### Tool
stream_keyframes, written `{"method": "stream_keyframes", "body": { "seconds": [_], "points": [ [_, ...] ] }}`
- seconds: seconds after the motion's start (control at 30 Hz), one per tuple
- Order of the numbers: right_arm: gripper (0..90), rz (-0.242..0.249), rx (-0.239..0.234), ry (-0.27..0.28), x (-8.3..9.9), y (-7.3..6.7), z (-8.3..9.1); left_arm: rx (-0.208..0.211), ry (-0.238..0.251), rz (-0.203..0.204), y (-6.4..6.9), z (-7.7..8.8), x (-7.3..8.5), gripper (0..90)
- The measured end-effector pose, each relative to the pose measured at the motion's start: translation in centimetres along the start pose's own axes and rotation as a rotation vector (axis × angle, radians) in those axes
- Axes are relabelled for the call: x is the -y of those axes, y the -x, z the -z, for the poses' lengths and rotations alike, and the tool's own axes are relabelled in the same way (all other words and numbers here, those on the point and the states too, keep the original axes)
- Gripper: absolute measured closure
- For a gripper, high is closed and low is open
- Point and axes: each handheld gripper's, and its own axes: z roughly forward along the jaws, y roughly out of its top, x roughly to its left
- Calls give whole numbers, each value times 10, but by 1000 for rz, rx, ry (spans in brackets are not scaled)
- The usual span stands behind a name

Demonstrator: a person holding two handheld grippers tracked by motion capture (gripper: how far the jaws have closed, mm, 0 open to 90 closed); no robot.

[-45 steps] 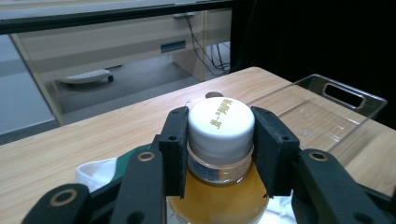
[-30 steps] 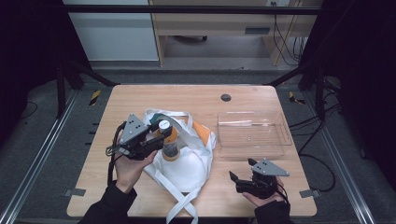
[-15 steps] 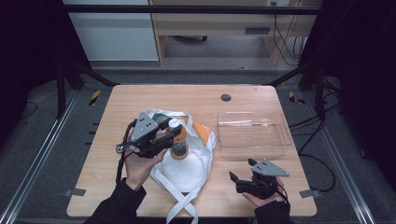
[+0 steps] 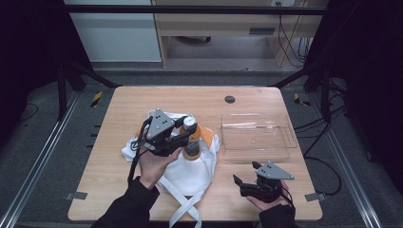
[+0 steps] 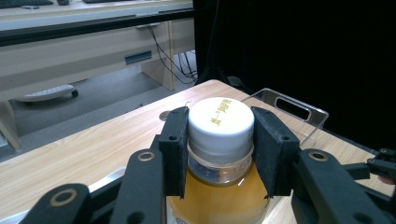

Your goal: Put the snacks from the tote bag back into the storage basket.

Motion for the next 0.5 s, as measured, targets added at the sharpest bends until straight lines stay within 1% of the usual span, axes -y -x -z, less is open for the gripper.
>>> {"method": "stream_keyframes", "body": {
  "seconds": [0.23,0.33,0.4,0.47,0.5],
  "points": [
    [165,-2,-5,-1,0,0,0,10,-6,-14,8,-13,-8,590],
    [165,-3,-7,-1,0,0,0,15,-7,-16,10,-16,-11,590],
    [164,-3,-10,-2,0,0,-1,20,-2,-16,13,-22,-13,590],
    [165,-2,-10,-3,0,0,-1,23,-5,-20,13,-24,-14,590],
    [165,-1,-10,-4,0,-1,-1,26,-3,-20,15,-28,-16,590]
  ]
}}
